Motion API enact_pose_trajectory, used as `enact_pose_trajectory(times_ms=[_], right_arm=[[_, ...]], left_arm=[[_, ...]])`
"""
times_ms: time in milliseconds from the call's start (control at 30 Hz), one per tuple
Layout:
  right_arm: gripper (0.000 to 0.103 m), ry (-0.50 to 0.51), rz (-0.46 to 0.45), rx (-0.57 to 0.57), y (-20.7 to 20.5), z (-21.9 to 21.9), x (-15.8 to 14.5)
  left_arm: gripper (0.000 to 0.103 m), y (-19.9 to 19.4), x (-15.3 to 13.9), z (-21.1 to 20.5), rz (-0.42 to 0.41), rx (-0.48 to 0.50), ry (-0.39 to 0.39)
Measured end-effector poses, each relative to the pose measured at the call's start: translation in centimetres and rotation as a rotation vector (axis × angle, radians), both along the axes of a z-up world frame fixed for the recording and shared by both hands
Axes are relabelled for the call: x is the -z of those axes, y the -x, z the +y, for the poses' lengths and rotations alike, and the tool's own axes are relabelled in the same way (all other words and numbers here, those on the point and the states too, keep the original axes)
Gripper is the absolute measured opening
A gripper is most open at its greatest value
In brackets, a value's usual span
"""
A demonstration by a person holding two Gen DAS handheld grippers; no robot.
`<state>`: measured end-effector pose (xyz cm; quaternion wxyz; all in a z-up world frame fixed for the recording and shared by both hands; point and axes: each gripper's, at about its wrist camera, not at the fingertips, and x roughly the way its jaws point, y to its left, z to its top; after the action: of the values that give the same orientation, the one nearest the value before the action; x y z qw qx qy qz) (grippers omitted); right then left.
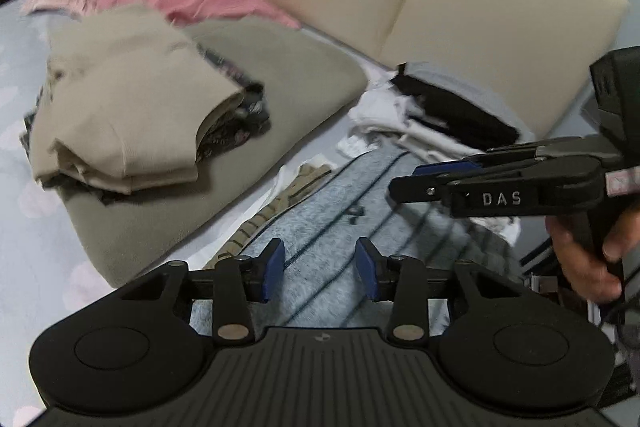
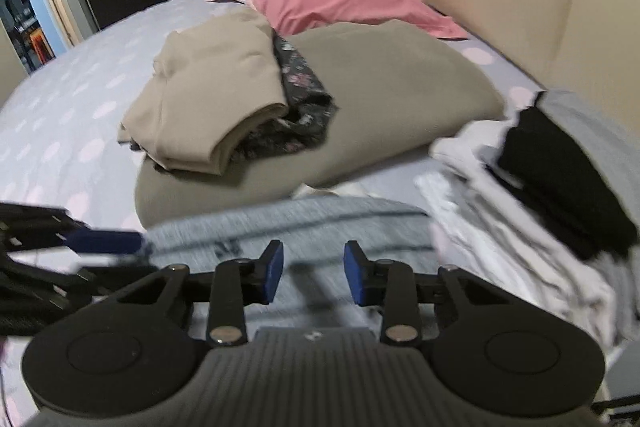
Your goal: Fold clothes
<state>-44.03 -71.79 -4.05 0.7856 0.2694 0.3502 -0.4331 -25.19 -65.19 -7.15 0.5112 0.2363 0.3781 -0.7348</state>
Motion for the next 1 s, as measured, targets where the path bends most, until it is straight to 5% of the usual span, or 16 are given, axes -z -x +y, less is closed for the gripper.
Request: enact_pose_trajectory(times_ms=[167,300,467,600,867,1000], right_arm=[[0.036,-0.085,0.062,0.002,-1.6,-1.7,4.5],[0.036,-0.055,0.093,-0.034,-1.9,-1.2,5.8],[0.04,-0.04,0.09,-0.026,-1.7,-0.6,4.6],[0.056,0.011,0.067,-0.028,-0.9,1.8,2.1],[0.056,0.098,0.086,-0.043,2.9,7.5,-0.7],[0.05,0.032,0.09,-0.007,5.3,8.4,-0.3]], left_arm=[[0.024,-1.2,3.8,-1.8,0.025,-0.066,-0.122],[0.024,-0.8,4.1,-1.8,-0.003,-0.046,-0.119],[0.024,-0.2,2.0,-0.4,-0.041,-0.017,-0.074],[0.026,0.6,-0.3,1.9,-0.074,0.034,-0.021],[0.026,3.0,-2.6,6.7,-0.024,0.17,0.017],[0.026,4.3,-1.6,7.6,-0.009,0.203,-0.007]])
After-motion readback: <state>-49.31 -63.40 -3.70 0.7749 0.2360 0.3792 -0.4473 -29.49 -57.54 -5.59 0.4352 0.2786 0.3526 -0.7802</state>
